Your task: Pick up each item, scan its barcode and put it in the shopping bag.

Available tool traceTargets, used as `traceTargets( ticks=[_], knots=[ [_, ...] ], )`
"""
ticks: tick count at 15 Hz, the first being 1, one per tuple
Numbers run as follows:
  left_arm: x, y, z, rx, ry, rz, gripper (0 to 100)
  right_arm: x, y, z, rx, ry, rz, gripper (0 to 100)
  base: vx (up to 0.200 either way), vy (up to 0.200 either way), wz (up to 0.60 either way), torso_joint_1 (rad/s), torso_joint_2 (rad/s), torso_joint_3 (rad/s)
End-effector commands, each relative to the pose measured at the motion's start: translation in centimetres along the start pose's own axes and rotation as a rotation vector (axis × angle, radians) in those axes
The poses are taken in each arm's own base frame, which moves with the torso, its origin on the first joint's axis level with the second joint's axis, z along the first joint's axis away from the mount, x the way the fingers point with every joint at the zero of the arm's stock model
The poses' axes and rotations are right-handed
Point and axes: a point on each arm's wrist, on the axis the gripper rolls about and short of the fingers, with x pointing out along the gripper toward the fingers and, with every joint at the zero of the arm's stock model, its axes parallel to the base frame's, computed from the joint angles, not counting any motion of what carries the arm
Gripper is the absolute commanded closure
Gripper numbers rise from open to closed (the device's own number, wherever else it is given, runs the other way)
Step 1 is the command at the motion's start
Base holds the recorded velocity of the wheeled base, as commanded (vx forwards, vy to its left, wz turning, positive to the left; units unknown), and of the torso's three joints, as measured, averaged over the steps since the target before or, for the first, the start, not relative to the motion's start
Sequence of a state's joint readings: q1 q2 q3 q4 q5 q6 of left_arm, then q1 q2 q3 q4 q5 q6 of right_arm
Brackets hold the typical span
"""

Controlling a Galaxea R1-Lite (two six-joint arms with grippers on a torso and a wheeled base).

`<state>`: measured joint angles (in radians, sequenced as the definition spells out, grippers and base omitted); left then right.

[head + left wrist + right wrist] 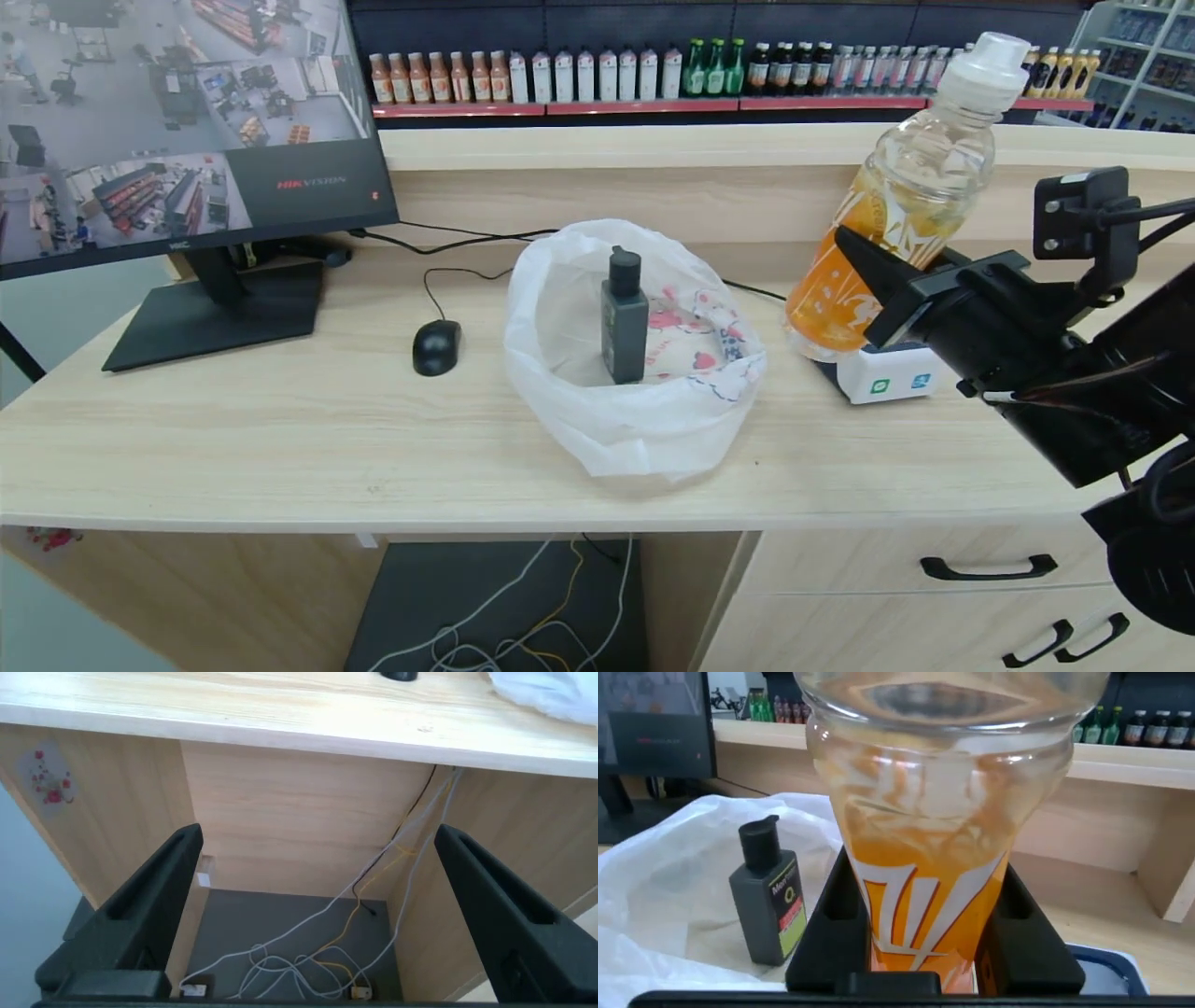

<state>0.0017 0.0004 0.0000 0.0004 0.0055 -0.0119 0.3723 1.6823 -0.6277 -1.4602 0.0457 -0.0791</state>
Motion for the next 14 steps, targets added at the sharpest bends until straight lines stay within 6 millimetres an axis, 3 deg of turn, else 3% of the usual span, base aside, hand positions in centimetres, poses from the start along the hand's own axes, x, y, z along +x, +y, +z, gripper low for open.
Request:
traceTargets(
  ticks=[1, 3, 10, 14],
  knots=[
    [0.0, 0.0, 0.0, 0.000, -0.001, 0.000, 0, 0.1, 0.0, -0.3, 0.000, 0.007, 0.001, 100, 0.000, 0.200, 0.00, 0.007, 0.00, 0.007],
    [0.0, 0.0, 0.0, -0.002, -0.001, 0.000, 0, 0.6, 0.0, -0.5, 0.000, 0.002, 0.001, 100, 0.000, 0.200, 0.00, 0.000, 0.00, 0.002],
    [0.0, 0.0, 0.0, 0.000, -0.001, 0.000, 0, 4.0, 0.0, -2.0, 0.004, -0.027, -0.006, 100, 0.000, 0.000, 0.00, 0.000, 0.00, 0.000],
    [0.0, 0.0, 0.0, 0.001, -0.001, 0.000, 0, 6.3, 0.0, -4.4, 0.003, -0.013, -0.008, 100, 0.000, 0.000, 0.00, 0.000, 0.00, 0.000]
  ],
)
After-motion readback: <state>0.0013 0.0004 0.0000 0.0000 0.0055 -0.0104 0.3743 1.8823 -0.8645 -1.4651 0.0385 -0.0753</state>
